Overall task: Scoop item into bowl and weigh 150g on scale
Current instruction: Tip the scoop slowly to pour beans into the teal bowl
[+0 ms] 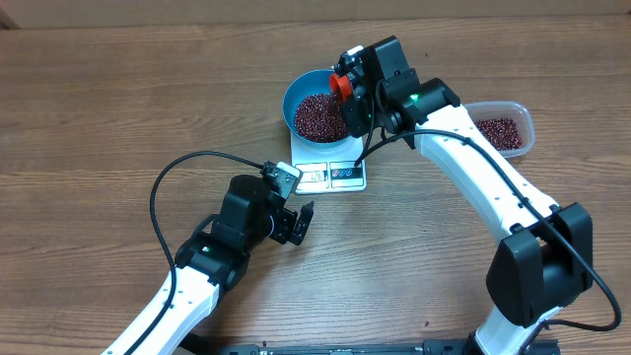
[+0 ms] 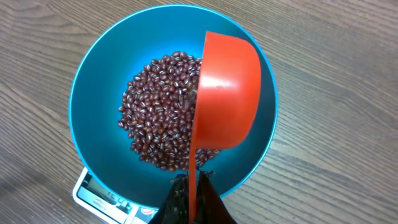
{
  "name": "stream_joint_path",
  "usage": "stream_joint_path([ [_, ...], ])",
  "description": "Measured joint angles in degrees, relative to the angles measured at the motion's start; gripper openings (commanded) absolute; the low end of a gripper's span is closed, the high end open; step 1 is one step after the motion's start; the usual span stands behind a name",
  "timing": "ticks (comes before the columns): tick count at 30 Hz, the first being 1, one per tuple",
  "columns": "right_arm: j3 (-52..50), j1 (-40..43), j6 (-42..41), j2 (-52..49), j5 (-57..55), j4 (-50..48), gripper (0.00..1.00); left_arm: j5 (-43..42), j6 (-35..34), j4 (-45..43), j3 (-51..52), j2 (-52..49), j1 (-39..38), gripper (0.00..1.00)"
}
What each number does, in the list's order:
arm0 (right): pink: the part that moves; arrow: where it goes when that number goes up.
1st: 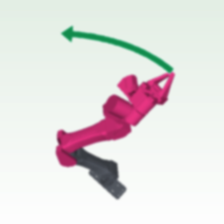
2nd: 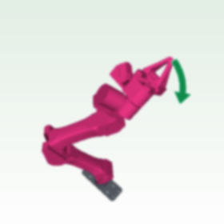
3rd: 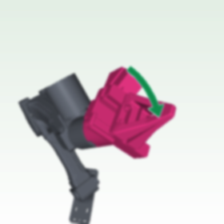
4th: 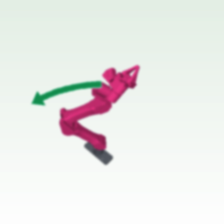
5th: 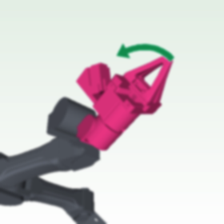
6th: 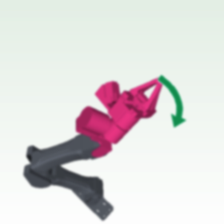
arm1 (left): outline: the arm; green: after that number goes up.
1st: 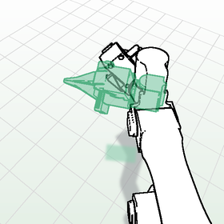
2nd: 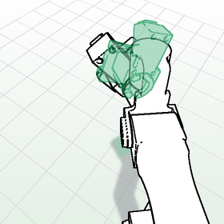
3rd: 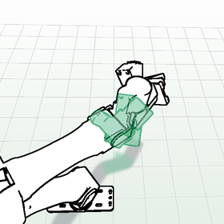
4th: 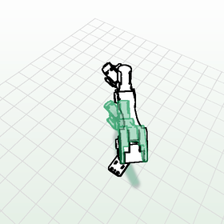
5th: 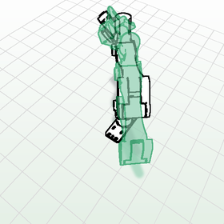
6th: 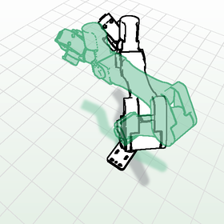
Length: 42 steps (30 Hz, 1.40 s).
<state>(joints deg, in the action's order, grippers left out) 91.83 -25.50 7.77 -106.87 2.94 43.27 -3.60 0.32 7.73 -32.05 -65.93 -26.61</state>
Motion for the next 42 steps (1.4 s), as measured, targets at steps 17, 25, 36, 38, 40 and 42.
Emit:
stream_joint_path([
  [17, 0.0, 0.0, 1.3, 0.0, -0.4, 0.1, 0.04, 0.0, 0.0, 0.0, 0.0, 0.0, 0.0, 1.00],
  [25, 0.0, 0.0, 1.4, 0.0, -0.4, 0.1, 0.04, 0.0, 0.0, 0.0, 0.0, 0.0, 0.0, 1.00],
  [36, 0.0, 0.0, 2.8, 0.1, -0.4, 0.1, 0.04, 0.0, 0.0, 0.0, 0.0, 0.0, 0.0, 1.00],
  [38, 0.0, 0.0, 2.8, 0.2, -0.4, 0.1, 0.04, 0.0, 0.0, 0.0, 0.0, 0.0, 0.0, 1.00],
  [40, 0.1, 0.0, 2.8, 0.4, -0.4, 0.1, 0.04, 0.0, 0.0, 0.0, 0.0, 0.0, 0.0, 1.00],
  [42, 0.1, 0.0, 2.8, 0.6, -0.4, 0.1, 0.04, 0.0, 0.0, 0.0, 0.0, 0.0, 0.0, 0.99],
])
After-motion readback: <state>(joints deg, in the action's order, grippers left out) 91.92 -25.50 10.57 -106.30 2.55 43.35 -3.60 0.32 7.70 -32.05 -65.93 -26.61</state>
